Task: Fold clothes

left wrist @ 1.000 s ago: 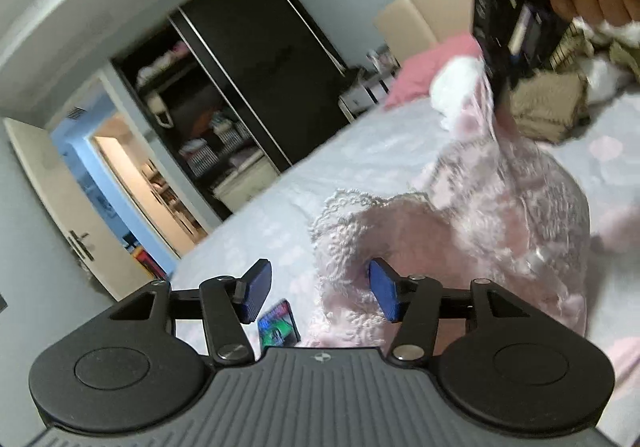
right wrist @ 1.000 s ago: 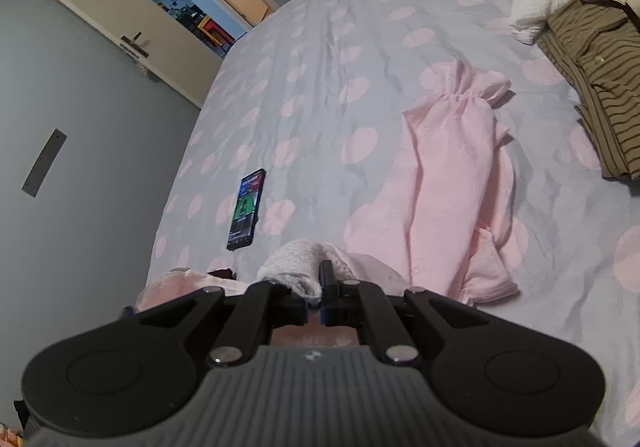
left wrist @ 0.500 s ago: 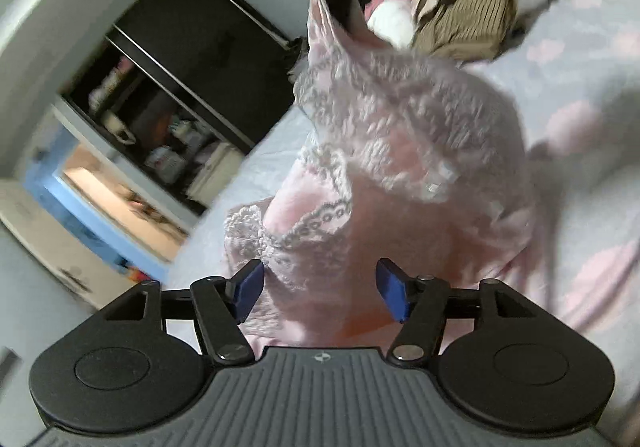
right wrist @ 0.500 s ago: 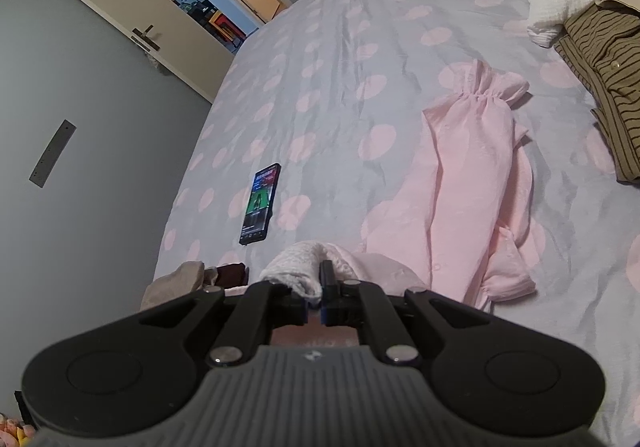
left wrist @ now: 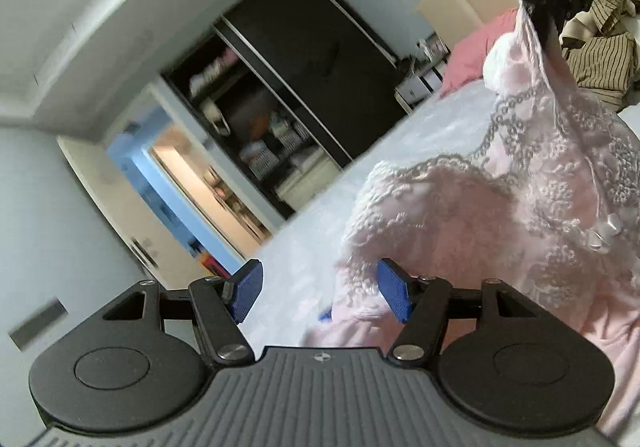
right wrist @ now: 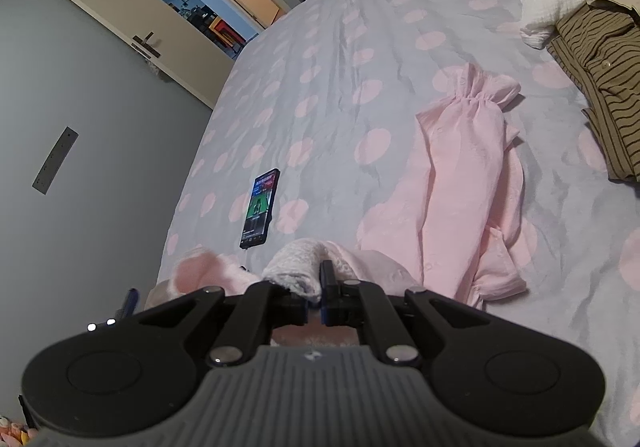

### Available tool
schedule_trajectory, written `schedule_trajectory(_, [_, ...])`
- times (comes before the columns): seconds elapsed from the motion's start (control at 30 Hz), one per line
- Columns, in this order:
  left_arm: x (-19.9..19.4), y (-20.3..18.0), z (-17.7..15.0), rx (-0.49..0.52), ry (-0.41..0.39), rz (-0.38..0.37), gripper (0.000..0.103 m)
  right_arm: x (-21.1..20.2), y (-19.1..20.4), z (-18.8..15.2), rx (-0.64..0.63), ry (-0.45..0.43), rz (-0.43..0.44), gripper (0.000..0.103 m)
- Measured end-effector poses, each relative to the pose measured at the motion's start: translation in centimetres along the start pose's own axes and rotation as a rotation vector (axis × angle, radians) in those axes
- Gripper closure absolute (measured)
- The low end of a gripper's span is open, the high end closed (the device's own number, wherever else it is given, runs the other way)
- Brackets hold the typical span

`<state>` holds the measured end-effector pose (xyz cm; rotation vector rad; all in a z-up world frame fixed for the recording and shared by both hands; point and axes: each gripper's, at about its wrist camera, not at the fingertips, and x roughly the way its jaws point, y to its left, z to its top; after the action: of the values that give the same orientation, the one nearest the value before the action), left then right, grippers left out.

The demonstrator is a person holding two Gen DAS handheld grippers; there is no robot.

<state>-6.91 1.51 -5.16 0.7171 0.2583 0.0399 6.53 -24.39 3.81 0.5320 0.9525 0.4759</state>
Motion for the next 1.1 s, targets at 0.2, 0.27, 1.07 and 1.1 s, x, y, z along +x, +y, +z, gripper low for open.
schedule_trajectory(0.2, [0.2,-1.5,-0.6,0.069,0.051,-0.152,0.040,0.1,0.3,-0.1,-0.018,0.006,0.001,0.096])
schedule_trajectory(0.27, [0.4,-1.9,-1.0,0.100,0.071,-0.189,0.040,0.1,0.3,-0.1,-0.019,0.006,0.000,0.095])
schedule_trajectory(1.07, [1.7,1.0,-0.5,0.050,0.030,-0.075,0.051,-0.2,0.5,-0.5,-0.039,0.017,0.005,0.095])
schedule_trajectory(1.1, [2.1,1.2,-0.5,0.036,0.051,-0.098,0.052,-0.2,0.5,-0.5,-0.046,0.020,0.005,0.095])
